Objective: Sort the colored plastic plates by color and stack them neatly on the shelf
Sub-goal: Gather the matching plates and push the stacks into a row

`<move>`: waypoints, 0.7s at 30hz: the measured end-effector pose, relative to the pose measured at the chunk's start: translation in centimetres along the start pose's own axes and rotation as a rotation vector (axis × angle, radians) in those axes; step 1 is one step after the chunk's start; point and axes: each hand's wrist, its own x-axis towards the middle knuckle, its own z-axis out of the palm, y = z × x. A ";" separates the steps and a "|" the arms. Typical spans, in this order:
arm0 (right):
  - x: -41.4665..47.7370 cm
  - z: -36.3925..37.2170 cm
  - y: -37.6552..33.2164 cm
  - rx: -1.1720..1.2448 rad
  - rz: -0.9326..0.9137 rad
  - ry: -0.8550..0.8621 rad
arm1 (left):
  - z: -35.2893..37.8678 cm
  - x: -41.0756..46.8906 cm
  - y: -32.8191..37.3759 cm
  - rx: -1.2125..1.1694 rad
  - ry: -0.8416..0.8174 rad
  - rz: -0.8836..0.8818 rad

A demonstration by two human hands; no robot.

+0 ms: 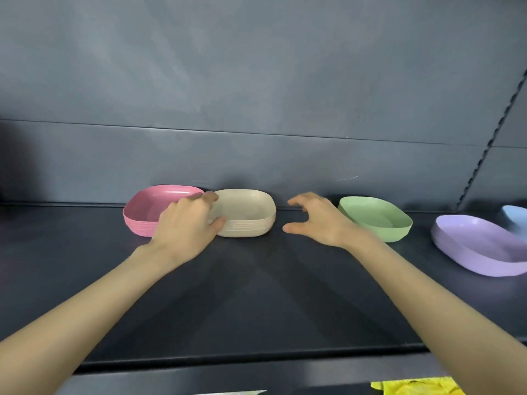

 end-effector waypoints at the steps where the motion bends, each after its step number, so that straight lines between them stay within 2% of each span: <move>1: -0.5 -1.1 0.0 -0.023 0.007 0.015 | -0.6 0.3 0.7 -0.036 -0.016 0.049; 5: -2.8 -6.1 0.3 -0.101 0.010 0.120 | -3.3 2.0 4.7 -0.084 0.020 0.269; 12: -10.2 -14.2 2.7 -0.151 0.038 0.343 | -7.0 1.9 14.0 -0.054 0.124 0.503; 16: -16.8 -17.9 5.7 -0.208 0.070 0.411 | -7.2 -0.6 20.6 -0.039 0.147 0.577; 21: -24.6 -20.6 10.9 -0.277 0.126 0.411 | -5.4 -5.0 28.3 -0.095 0.112 0.548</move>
